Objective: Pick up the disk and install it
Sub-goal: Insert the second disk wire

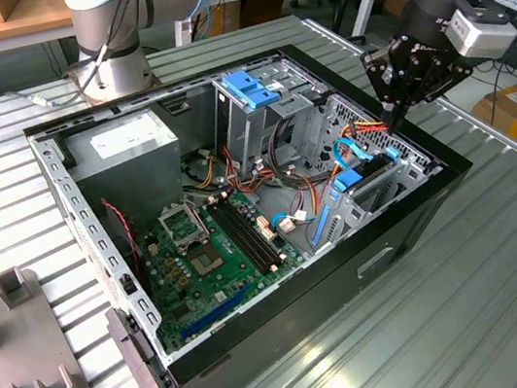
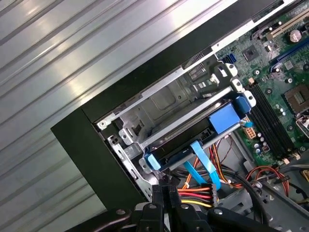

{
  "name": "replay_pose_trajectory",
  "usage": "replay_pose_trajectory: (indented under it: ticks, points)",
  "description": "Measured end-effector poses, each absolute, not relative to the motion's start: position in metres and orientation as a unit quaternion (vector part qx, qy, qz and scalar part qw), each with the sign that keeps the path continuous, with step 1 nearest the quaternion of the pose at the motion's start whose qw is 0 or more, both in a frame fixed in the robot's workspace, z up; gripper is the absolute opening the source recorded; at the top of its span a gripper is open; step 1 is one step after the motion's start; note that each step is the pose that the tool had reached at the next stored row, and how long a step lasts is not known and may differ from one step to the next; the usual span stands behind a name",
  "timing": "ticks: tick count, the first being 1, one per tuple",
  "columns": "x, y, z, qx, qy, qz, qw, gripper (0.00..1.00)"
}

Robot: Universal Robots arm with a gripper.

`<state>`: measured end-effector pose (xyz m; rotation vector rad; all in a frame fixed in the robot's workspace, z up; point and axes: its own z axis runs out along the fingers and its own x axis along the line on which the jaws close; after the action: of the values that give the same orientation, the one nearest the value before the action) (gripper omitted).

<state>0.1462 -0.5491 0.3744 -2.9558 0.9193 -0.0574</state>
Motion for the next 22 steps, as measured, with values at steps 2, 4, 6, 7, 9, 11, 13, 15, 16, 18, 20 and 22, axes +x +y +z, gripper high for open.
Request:
replay_pose_trajectory:
  ticks: [2,4,6,7,9,11,13,15,16,18,20,22]
  points:
    - [0.1462,-0.5490,0.3740,-0.945,0.326,-0.019,0.022,0.16]
    - [0.1462,-0.5490,0.3734,-0.933,0.358,-0.020,0.022,0.16]
    - [0.1462,-0.5490,0.3729,-0.923,0.383,-0.021,0.021,0.16]
    - [0.1462,-0.5490,0.3727,-0.919,0.393,-0.021,0.021,0.16]
    - [0.1462,-0.5490,0.3726,-0.907,0.421,-0.021,0.020,0.16]
    - [0.1462,-0.5490,0.3725,-0.896,0.443,-0.022,0.020,0.16]
    - [0.1462,-0.5490,0.3724,-0.886,0.463,-0.022,0.019,0.16]
    - [0.1457,-0.5491,0.3724,-0.873,0.487,-0.023,0.018,0.16]
    - [0.1457,-0.5491,0.3724,-0.872,0.489,-0.023,0.018,0.16]
    - [0.1450,-0.5490,0.3723,-0.871,0.490,-0.023,0.018,0.16]
    - [0.1438,-0.5490,0.3723,-0.866,0.499,-0.023,0.018,0.16]
    - [0.1432,-0.5490,0.3723,-0.858,0.513,-0.023,0.018,0.16]
